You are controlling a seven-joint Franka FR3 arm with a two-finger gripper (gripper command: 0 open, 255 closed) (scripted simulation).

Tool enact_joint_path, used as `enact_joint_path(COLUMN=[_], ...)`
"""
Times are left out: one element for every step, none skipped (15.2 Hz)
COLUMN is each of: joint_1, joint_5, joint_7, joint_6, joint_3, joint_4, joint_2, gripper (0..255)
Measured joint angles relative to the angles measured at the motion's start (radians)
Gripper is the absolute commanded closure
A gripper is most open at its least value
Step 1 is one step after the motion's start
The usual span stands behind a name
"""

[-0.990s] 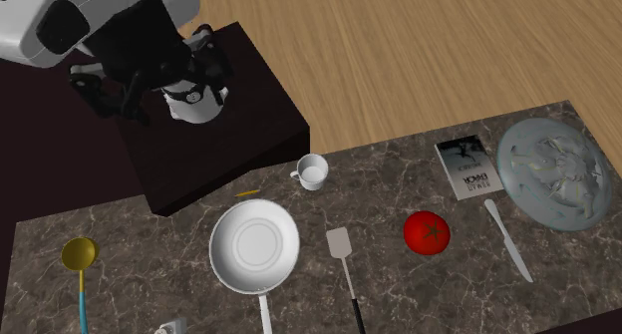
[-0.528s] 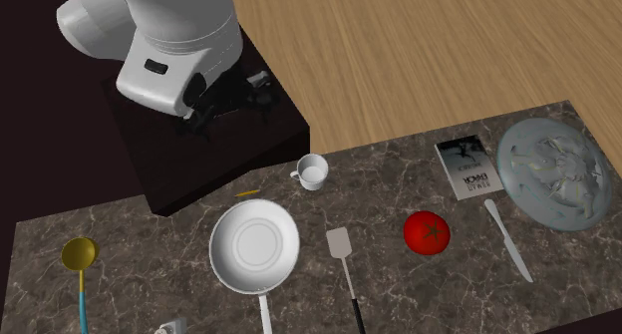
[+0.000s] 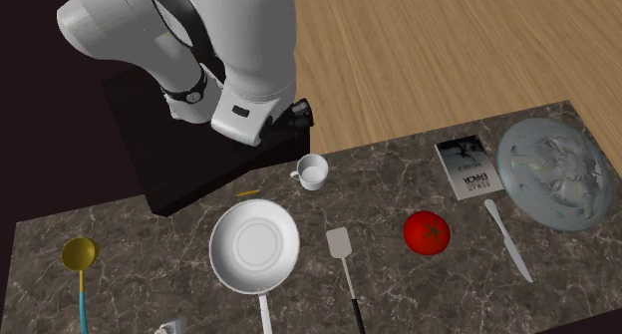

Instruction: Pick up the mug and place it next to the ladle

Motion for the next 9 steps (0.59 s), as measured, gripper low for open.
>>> enact_joint_path(joint_1=[0.001,0.004,0.002,0.005,0.002,-0.002,-0.008,-0.010,-0.014], joint_5=[0.003,0.006,0.005,0.006,0.001,-0.008,-0.020,-0.031,-0.049], joint_7=[0.020,0.041,0.060,0.085,0.110,0.132,0.159,0.187,0.220], joint_6=[0.026,0.060,0.104,0.137,0.165,0.198,0.234,0.270,0.299], joint_3=[0.015,0.032,0.047,0.066,0.083,0.097,0.114,0.130,0.147], joint_4=[0.001,-0.006,-0.015,-0.020,-0.008,-0.003,0.004,0.001,0.013], joint_2=[0.030,0.061,0.099,0.129,0.171,0.212,0.260,0.298,0.343], gripper=[0,0,0,0,0,0,0,0,0])
